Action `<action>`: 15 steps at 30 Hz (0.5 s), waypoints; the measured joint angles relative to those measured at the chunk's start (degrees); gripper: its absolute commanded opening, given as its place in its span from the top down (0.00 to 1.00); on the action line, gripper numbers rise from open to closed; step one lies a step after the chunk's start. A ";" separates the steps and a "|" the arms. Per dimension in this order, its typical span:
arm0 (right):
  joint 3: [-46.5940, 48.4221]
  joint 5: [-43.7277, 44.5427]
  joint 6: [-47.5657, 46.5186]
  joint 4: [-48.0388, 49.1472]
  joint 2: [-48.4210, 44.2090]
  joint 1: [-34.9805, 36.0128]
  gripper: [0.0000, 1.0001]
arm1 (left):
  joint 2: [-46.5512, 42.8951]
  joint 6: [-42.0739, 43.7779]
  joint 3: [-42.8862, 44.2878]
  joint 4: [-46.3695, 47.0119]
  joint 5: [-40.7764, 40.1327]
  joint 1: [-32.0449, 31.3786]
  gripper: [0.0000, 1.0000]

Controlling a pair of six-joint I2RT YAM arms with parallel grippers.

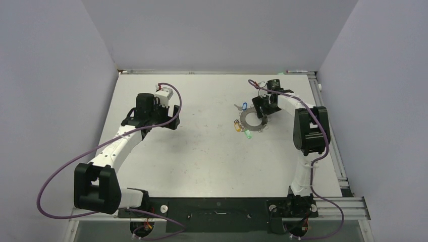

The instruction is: Remove the keys from the keyring

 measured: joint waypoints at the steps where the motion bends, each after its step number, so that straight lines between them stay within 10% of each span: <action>1: 0.98 -0.02 0.11 -0.42 0.55 0.00 0.38 | 0.00 -0.02 0.00 0.00 -0.04 0.00 0.04; 15: 4.59 -0.46 -0.04 -4.85 2.49 2.25 0.79 | 1.31 -0.22 2.14 -0.50 -0.33 -0.04 0.04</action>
